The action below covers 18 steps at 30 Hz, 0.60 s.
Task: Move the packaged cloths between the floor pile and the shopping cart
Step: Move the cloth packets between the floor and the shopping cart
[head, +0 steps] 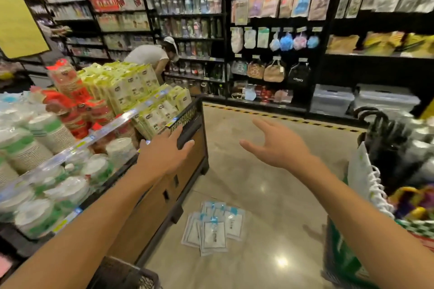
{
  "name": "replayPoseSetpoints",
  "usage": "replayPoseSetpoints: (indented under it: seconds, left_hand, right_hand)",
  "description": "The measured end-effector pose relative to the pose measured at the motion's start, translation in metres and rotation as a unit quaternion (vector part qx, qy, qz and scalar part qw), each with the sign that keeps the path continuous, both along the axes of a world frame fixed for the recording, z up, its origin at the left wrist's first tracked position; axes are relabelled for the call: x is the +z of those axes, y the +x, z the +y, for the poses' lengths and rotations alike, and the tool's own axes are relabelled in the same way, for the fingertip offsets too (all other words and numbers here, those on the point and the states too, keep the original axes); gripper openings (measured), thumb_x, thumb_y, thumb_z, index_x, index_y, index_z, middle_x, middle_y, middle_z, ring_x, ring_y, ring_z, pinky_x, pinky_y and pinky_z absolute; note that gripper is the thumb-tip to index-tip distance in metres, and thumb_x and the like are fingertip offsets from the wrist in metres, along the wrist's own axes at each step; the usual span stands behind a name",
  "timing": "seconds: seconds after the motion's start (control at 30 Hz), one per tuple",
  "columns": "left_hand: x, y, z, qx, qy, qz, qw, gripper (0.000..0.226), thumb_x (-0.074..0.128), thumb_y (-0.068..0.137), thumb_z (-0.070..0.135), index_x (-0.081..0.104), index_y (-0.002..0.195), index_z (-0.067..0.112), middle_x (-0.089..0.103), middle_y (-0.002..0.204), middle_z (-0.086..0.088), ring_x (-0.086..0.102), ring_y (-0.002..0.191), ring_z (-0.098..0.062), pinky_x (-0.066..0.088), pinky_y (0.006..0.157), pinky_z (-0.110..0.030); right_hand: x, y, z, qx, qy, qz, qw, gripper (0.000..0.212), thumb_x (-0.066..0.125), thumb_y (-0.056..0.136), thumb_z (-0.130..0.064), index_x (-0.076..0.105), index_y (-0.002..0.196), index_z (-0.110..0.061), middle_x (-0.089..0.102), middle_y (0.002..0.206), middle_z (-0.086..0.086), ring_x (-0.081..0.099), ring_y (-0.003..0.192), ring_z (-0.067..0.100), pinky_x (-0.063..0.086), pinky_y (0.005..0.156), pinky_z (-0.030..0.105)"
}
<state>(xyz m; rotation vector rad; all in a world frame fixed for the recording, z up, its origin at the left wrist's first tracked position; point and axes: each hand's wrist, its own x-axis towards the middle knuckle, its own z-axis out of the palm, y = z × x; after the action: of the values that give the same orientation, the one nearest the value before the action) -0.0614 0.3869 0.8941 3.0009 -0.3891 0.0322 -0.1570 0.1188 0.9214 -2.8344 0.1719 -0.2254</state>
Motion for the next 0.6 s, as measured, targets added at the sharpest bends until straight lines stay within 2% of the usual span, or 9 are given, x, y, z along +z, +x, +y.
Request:
replayPoseSetpoints:
  seconds: [0.17, 0.27, 0.37, 0.47, 0.6]
  left_hand:
    - [-0.023, 0.021, -0.03, 0.011, 0.004, 0.023, 1.0, 0.081, 0.016, 0.092, 0.082, 0.007, 0.161, 0.04, 0.029, 0.165, -0.005, 0.043, 0.142, -0.032, 0.036, 0.11, -0.065]
    - [-0.037, 0.036, -0.036, 0.026, 0.019, 0.025, 0.999, 0.081, 0.016, 0.092, 0.08, 0.007, 0.161, 0.039, 0.025, 0.167, -0.004, 0.035, 0.148, -0.031, 0.027, 0.115, -0.066]
    - [-0.05, 0.06, -0.041, 0.028, 0.007, 0.037, 0.999, 0.085, 0.012, 0.088, 0.084, 0.007, 0.161, 0.04, 0.021, 0.168, -0.004, 0.029, 0.151, -0.03, 0.025, 0.117, -0.065]
    - [-0.066, 0.092, -0.05, 0.037, 0.001, 0.036, 0.999, 0.076, 0.022, 0.097, 0.075, 0.006, 0.161, 0.039, 0.015, 0.17, -0.006, 0.021, 0.154, -0.029, 0.013, 0.12, -0.065]
    - [-0.095, 0.144, -0.063, 0.025, -0.004, 0.029, 0.999, 0.073, 0.023, 0.099, 0.071, 0.006, 0.162, 0.038, 0.013, 0.17, -0.006, 0.017, 0.155, -0.028, 0.01, 0.121, -0.064]
  right_hand:
    - [-0.022, 0.017, -0.053, -0.015, -0.01, 0.033, 0.999, 0.084, 0.046, 0.093, -0.076, 0.031, 0.161, -0.027, 0.038, 0.165, 0.002, 0.04, 0.149, 0.026, 0.036, 0.12, 0.047]
    - [-0.037, 0.035, -0.071, -0.015, 0.002, 0.045, 0.999, 0.084, 0.048, 0.094, -0.074, 0.03, 0.161, -0.027, 0.036, 0.166, 0.004, 0.036, 0.151, 0.026, 0.033, 0.122, 0.048]
    - [-0.054, 0.06, -0.081, -0.015, 0.013, 0.05, 0.999, 0.083, 0.048, 0.095, -0.072, 0.031, 0.161, -0.025, 0.038, 0.164, 0.002, 0.04, 0.148, 0.026, 0.036, 0.119, 0.047]
    - [-0.075, 0.092, -0.086, -0.015, 0.021, 0.057, 0.998, 0.082, 0.048, 0.096, -0.071, 0.032, 0.161, -0.023, 0.041, 0.163, 0.003, 0.042, 0.147, 0.028, 0.037, 0.119, 0.049]
    - [-0.104, 0.144, -0.094, -0.028, 0.019, 0.06, 0.998, 0.084, 0.046, 0.095, -0.073, 0.03, 0.161, -0.024, 0.037, 0.165, 0.003, 0.038, 0.149, 0.028, 0.035, 0.121, 0.051]
